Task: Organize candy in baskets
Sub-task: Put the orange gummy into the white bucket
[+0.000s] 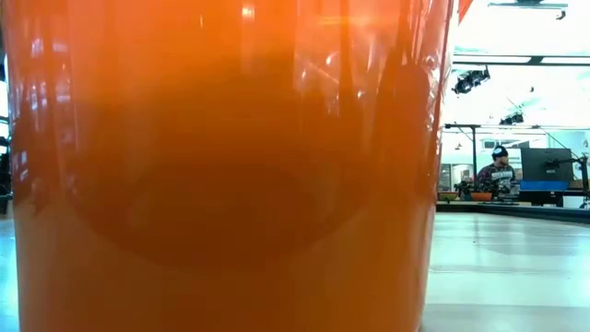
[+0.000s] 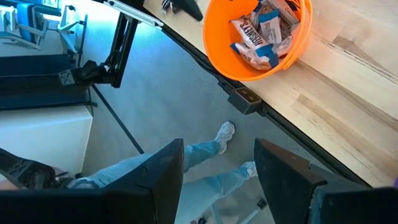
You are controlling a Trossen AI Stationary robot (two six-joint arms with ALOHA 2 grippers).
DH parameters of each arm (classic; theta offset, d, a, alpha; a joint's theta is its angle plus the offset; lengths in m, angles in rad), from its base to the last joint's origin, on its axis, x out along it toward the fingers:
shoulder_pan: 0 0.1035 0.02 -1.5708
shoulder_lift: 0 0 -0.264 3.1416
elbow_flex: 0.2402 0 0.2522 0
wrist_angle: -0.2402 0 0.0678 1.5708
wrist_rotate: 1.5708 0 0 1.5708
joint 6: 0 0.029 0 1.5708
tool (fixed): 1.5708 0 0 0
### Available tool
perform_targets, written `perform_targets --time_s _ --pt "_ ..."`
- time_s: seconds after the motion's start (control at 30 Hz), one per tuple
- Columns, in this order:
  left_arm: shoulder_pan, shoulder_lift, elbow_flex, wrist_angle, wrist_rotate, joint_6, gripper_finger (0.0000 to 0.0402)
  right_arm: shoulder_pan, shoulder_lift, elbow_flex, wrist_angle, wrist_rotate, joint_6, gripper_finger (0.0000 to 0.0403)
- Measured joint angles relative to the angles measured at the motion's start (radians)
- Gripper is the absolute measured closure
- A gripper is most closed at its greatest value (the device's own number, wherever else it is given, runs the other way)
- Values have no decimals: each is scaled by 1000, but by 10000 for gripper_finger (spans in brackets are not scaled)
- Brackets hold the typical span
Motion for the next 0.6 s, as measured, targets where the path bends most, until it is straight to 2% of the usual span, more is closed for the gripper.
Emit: perform_targets --time_s 0.13,0.27,0.43,0.6 --pt "-13 -61 0 -182 -13 11 211 0 0 0 0 0 0 213" --pt "-54 -142 0 -369 -83 -37 211 0 0 0 0 0 0 213" --pt "-145 -222 0 -609 -207 -220 211 0 0 0 0 0 0 213" --pt "-274 -242 0 -845 -250 -437 211 0 0 0 0 0 0 213"
